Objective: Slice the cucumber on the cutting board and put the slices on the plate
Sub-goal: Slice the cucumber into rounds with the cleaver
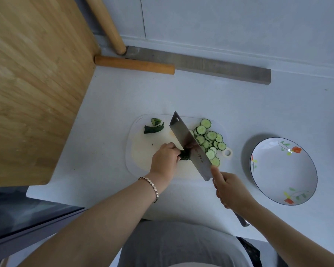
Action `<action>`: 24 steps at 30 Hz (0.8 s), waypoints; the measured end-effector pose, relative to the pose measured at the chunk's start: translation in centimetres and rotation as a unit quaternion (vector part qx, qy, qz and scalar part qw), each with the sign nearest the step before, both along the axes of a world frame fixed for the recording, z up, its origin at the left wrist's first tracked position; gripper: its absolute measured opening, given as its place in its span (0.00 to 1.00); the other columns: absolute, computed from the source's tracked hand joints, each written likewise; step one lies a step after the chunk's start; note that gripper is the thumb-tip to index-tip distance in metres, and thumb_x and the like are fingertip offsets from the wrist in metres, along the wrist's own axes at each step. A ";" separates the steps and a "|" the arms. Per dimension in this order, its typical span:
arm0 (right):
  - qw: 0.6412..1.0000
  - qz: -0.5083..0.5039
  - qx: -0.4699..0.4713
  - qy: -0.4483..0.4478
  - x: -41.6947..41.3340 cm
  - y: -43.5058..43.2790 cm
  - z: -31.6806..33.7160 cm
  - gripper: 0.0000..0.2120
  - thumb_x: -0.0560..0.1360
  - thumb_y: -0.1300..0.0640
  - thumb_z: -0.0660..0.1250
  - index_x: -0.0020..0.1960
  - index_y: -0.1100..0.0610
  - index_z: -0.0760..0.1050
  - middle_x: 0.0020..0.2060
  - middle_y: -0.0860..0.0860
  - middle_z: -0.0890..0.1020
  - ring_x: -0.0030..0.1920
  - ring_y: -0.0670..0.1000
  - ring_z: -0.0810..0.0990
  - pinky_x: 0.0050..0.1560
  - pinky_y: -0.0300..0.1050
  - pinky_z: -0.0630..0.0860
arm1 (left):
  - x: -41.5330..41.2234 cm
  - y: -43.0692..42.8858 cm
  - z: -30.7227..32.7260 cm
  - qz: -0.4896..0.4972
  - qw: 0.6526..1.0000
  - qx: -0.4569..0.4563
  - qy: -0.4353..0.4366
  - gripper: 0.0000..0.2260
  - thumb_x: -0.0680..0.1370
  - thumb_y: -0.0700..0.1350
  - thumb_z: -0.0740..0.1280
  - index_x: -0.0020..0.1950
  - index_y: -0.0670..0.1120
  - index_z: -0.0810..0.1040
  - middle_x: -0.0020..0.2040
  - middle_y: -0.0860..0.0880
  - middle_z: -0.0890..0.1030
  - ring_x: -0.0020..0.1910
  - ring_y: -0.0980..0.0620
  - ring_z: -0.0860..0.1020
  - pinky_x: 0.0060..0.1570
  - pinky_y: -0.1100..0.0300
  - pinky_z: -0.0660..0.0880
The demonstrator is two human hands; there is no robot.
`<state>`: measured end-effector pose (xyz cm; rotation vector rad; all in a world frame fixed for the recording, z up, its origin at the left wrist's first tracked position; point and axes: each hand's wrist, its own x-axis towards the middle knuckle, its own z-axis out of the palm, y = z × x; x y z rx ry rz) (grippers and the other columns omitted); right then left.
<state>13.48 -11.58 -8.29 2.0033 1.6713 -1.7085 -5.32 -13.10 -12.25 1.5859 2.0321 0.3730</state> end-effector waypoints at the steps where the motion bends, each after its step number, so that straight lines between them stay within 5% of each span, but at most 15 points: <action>1: 1.000 0.006 0.006 -0.006 0.0 -0.1 -0.2 0.24 0.77 0.38 0.54 0.31 0.55 0.60 0.19 0.46 0.65 0.23 0.50 0.61 0.30 0.41 0.61 | 0.0 0.0 0.0 0.001 1.000 0.003 -0.002 0.09 0.76 0.38 0.63 0.53 0.38 0.79 0.53 0.43 0.78 0.54 0.44 0.72 0.47 0.50 0.75; 9: 0.999 0.018 0.029 -0.038 -1.9 -0.4 -1.8 0.23 0.77 0.39 0.53 0.34 0.57 0.59 0.30 0.56 0.65 0.31 0.53 0.63 0.36 0.47 0.63 | 0.1 -0.1 -0.2 0.003 1.000 0.006 -0.005 0.08 0.76 0.37 0.62 0.51 0.37 0.79 0.51 0.42 0.78 0.53 0.43 0.73 0.45 0.51 0.75; 16: 0.998 -0.052 -0.029 0.010 -1.2 0.0 -1.1 0.23 0.78 0.40 0.54 0.36 0.58 0.62 0.27 0.54 0.65 0.25 0.51 0.61 0.26 0.39 0.60 | 0.1 -0.3 -0.2 -0.006 0.999 0.026 -0.037 0.11 0.76 0.35 0.61 0.56 0.38 0.78 0.52 0.42 0.77 0.53 0.43 0.72 0.48 0.50 0.75; 24: 0.997 -0.066 -0.010 0.030 0.2 0.4 0.7 0.23 0.77 0.40 0.55 0.36 0.59 0.61 0.25 0.51 0.60 0.25 0.50 0.56 0.27 0.39 0.55 | 0.5 0.7 -0.2 -0.014 1.000 -0.002 -0.024 0.12 0.77 0.34 0.60 0.57 0.38 0.77 0.54 0.41 0.77 0.54 0.42 0.72 0.49 0.49 0.75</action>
